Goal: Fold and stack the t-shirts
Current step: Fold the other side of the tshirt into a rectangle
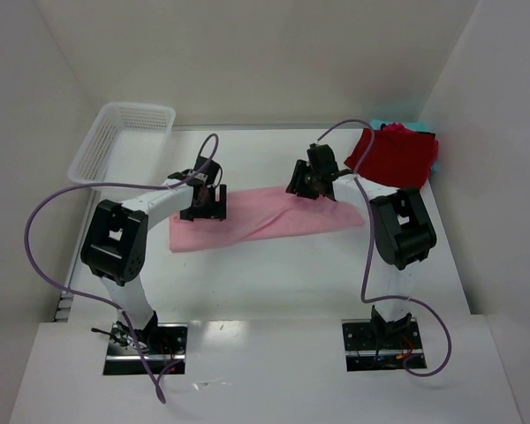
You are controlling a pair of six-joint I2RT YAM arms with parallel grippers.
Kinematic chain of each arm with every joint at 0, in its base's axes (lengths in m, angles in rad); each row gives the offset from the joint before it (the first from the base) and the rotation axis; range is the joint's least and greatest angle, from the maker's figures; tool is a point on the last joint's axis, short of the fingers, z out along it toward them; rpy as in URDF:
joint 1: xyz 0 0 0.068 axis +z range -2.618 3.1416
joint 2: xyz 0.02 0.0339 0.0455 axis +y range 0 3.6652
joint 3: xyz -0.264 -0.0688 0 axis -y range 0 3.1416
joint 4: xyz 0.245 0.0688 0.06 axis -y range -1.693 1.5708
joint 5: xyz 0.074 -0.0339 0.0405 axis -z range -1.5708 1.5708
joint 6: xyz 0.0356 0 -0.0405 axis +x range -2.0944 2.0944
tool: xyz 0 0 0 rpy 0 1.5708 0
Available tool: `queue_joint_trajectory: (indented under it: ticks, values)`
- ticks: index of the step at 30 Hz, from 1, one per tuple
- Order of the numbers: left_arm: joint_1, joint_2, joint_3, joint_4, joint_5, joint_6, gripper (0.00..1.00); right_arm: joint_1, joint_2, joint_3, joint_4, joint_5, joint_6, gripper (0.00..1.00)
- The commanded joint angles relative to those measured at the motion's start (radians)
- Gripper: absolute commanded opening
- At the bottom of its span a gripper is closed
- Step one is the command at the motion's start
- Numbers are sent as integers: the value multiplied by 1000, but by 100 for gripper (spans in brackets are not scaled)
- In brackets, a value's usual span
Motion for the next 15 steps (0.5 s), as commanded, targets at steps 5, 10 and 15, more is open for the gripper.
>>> queue_joint_trajectory:
  ticks: [5, 10, 15]
  values:
    - [0, 17, -37, -22, 9, -82, 97, 7, 14, 36, -58, 92, -30, 50]
    - [0, 76, -37, -2, 33, -82, 99, 7, 5, 50, -81, 111, -21, 51]
    - [0, 85, -37, 7, 33, -82, 99, 7, -48, 50, -101, 132, -3, 54]
